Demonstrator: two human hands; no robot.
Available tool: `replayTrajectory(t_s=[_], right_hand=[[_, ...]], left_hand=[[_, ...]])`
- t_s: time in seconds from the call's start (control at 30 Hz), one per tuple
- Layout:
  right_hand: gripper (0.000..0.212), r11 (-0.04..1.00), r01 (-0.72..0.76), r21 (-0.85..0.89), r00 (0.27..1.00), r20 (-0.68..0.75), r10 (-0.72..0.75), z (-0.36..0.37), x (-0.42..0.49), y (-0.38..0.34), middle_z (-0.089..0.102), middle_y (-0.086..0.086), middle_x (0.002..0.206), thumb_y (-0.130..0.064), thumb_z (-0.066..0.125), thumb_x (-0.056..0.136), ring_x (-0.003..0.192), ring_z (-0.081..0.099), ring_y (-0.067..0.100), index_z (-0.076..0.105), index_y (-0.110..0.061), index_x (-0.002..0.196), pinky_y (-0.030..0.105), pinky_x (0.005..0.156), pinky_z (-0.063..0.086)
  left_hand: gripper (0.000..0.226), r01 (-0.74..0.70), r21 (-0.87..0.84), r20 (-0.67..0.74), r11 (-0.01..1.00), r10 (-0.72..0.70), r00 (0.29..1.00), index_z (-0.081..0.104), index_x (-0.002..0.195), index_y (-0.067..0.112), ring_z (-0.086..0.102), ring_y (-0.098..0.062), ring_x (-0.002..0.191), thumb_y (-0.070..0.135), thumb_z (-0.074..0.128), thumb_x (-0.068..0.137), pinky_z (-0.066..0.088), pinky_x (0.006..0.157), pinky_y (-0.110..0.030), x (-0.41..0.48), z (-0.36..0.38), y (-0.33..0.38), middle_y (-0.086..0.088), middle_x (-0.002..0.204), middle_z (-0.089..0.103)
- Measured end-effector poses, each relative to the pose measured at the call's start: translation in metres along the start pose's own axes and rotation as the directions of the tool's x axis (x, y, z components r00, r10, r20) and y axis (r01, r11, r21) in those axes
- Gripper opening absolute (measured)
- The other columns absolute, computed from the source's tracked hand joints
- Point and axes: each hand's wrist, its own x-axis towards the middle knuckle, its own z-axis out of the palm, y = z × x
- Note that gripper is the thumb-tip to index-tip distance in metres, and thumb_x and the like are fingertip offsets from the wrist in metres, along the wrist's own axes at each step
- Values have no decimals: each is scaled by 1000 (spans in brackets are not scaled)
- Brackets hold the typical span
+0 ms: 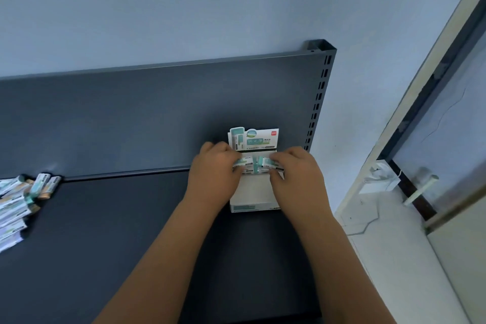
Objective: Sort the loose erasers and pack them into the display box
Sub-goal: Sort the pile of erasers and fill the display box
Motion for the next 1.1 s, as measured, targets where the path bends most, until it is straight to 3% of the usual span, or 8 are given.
replayTrajectory(t_s=[0.13, 0.47, 0.6, 0.8, 0.93, 1.1], right_hand=[[26, 1000, 3, -29, 999, 39, -2, 3, 3, 14, 64, 4, 106, -7, 69, 83, 97, 57, 24, 73, -13, 108, 33, 82, 51], [22, 994, 69, -86, 994, 87, -61, 16, 18, 16, 64, 5, 104, -10, 68, 85, 94, 57, 26, 74, -14, 107, 34, 80, 51], [22, 990, 66, -128, 993, 105, -53, 22, 26, 15, 65, 7, 103, -9, 69, 83, 93, 57, 28, 74, -13, 104, 37, 77, 52], [20, 968, 97, -232, 991, 116, -71, 31, 30, 10, 66, 11, 100, -3, 66, 80, 87, 57, 30, 73, -8, 97, 36, 69, 51], [24, 952, 115, -283, 986, 147, -76, 33, 35, 8, 66, 11, 103, -1, 65, 77, 89, 56, 31, 73, -8, 99, 37, 72, 50], [21, 934, 139, -328, 984, 155, -92, 38, 39, 7, 69, 9, 85, 3, 70, 67, 80, 57, 32, 71, -10, 85, 34, 61, 45]], left_hand=[[16, -74, 148, 27, 986, 71, 997, 74, 91, 18, 53, -26, 87, 18, 74, 75, 50, 64, -36, 16, 13, -4, 2, 94, 67], [7, -100, 273, 9, 957, 102, 995, 71, 72, 10, 54, -31, 80, 4, 74, 69, 44, 59, -35, 18, 30, -1, -4, 82, 62], [20, -110, 308, 14, 945, 111, 994, 74, 77, 13, 54, -30, 79, -1, 70, 64, 40, 59, -34, 17, 31, 0, -4, 84, 62], [17, -56, 376, 43, 925, 43, 998, 75, 75, 17, 54, -31, 84, 7, 69, 62, 34, 67, -36, 14, 29, 3, -2, 82, 64], [22, -53, 360, 37, 931, 43, 998, 72, 73, 14, 55, -32, 82, 0, 66, 58, 33, 65, -35, 15, 29, 3, -3, 81, 64], [28, -65, 327, 46, 943, 52, 998, 74, 78, 17, 55, -32, 82, -2, 65, 59, 29, 63, -33, 17, 29, 6, -3, 81, 64]])
